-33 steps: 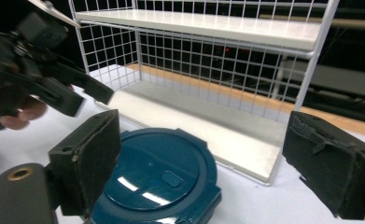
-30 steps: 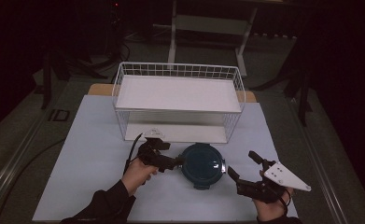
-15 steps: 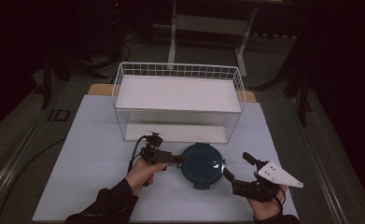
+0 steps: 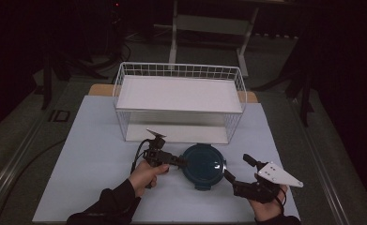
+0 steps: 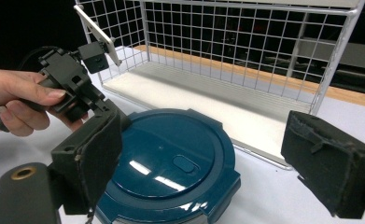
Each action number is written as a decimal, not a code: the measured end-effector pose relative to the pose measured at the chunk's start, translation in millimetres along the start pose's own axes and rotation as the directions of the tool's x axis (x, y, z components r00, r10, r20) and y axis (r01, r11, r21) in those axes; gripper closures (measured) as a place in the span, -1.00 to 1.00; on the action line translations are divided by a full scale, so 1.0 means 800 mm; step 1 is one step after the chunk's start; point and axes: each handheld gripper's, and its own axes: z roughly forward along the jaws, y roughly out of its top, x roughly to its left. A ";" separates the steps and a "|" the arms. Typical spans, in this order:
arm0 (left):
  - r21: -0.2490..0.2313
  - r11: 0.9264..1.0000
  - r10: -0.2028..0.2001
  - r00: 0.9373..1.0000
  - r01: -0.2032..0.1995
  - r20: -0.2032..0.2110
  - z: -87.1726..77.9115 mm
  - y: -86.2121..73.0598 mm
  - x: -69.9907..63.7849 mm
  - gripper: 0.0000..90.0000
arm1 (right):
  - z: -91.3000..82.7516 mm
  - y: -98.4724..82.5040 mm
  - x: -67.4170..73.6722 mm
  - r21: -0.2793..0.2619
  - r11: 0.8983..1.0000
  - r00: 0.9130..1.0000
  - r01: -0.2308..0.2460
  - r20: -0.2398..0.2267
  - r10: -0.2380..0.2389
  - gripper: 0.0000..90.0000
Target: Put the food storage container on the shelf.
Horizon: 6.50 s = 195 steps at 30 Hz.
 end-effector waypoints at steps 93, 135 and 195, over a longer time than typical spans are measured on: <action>-0.282 0.916 0.253 0.956 -0.285 -0.147 -0.081 0.017 0.015 0.25 | 0.170 0.017 -0.085 0.369 0.854 0.818 -0.368 -0.308 0.486 0.26; -0.364 0.907 0.171 0.976 -0.210 -0.136 -0.066 0.053 0.082 -0.11 | 0.226 0.001 -0.090 0.262 0.878 0.879 -0.401 -0.158 0.449 0.17; -0.228 0.787 0.508 0.812 -0.573 -0.289 -0.116 -0.088 -0.014 -1.00 | 0.187 0.000 0.022 0.364 0.921 0.943 -0.140 -0.234 0.236 1.00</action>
